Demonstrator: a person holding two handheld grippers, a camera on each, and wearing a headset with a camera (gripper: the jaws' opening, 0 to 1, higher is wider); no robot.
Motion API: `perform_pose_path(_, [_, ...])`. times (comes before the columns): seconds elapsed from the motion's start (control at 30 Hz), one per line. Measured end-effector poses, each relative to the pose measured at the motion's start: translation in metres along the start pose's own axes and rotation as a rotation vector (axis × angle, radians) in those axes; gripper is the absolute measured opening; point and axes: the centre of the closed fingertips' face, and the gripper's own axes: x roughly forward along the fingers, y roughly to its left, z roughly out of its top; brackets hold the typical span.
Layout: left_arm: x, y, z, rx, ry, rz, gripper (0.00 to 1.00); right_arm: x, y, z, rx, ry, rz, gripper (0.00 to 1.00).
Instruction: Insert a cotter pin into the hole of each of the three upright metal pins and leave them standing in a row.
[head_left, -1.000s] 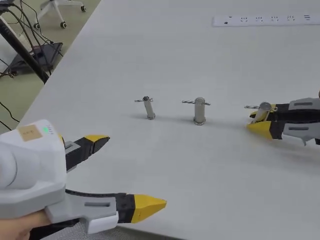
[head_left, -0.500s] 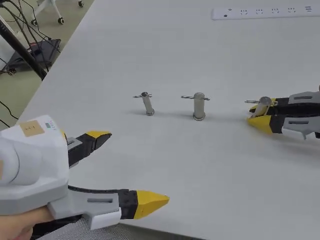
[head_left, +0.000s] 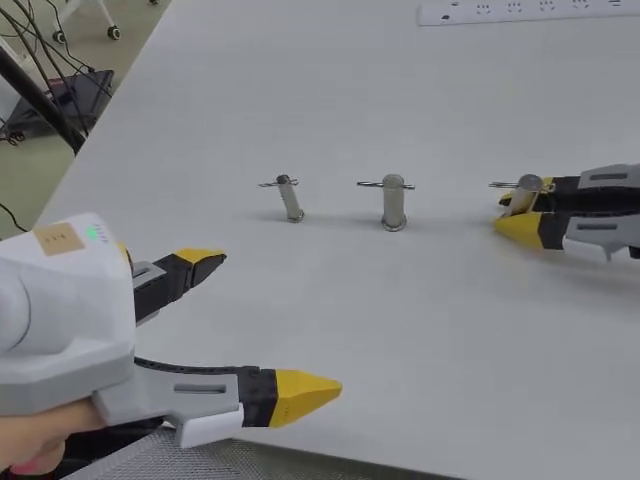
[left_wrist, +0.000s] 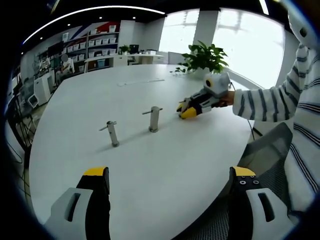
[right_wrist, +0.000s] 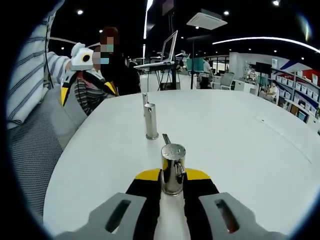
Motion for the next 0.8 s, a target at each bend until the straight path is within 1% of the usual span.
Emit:
perform_pose_path(0.1, [0.001,0.0,0.0,0.004,0.0,-0.002,0.99,-0.004,0.001,0.007,-0.001,-0.002,-0.01,0.18])
perform_pose_path(0.13, [0.001,0.0,0.001,0.007,-0.004,-0.002,0.99,-0.004,0.001,0.005,-0.003,-0.001,-0.012,0.2])
perform_pose_path(0.23, [-0.001,0.001,0.006,0.013,-0.021,-0.001,0.99,-0.01,0.002,0.01,-0.001,0.002,-0.028,0.28])
perform_pose_path(0.27, [-0.002,0.002,0.01,0.015,-0.033,0.003,0.99,-0.011,-0.002,0.01,-0.003,0.0,-0.04,0.33])
perform_pose_path(0.3, [-0.002,0.003,0.012,0.015,-0.043,0.007,0.99,-0.013,-0.005,0.012,0.011,0.003,-0.067,0.37])
perform_pose_path(0.37, [-0.005,0.006,0.018,0.013,-0.068,0.017,0.99,-0.019,-0.01,0.016,0.01,-0.003,-0.092,0.45])
perform_pose_path(0.47, [-0.008,0.01,0.026,0.007,-0.103,0.026,0.99,-0.029,-0.009,0.029,0.042,-0.015,-0.13,0.55])
perform_pose_path(0.53, [-0.011,0.013,0.031,0.003,-0.127,0.034,0.99,-0.035,-0.006,0.038,0.047,-0.023,-0.148,0.62])
perform_pose_path(0.57, [-0.012,0.014,0.032,-0.001,-0.133,0.035,0.99,-0.038,-0.005,0.041,0.063,-0.026,-0.157,0.64])
perform_pose_path(0.6, [-0.013,0.016,0.033,-0.009,-0.138,0.036,0.99,-0.042,-0.005,0.04,0.134,-0.009,-0.178,0.65])
perform_pose_path(0.63, [-0.014,0.017,0.034,-0.014,-0.139,0.036,0.99,-0.044,-0.005,0.04,0.162,-0.002,-0.193,0.69])
perform_pose_path(0.67, [-0.015,0.018,0.034,-0.019,-0.143,0.036,0.99,-0.048,-0.002,0.046,0.148,-0.006,-0.197,0.71])
perform_pose_path(0.7, [-0.015,0.019,0.034,-0.02,-0.145,0.036,0.99,-0.05,-0.001,0.047,0.157,-0.002,-0.206,0.71])
perform_pose_path(0.8, [-0.017,0.023,0.035,-0.024,-0.157,0.043,0.99,-0.06,0.001,0.051,0.228,-0.001,-0.296,0.74])
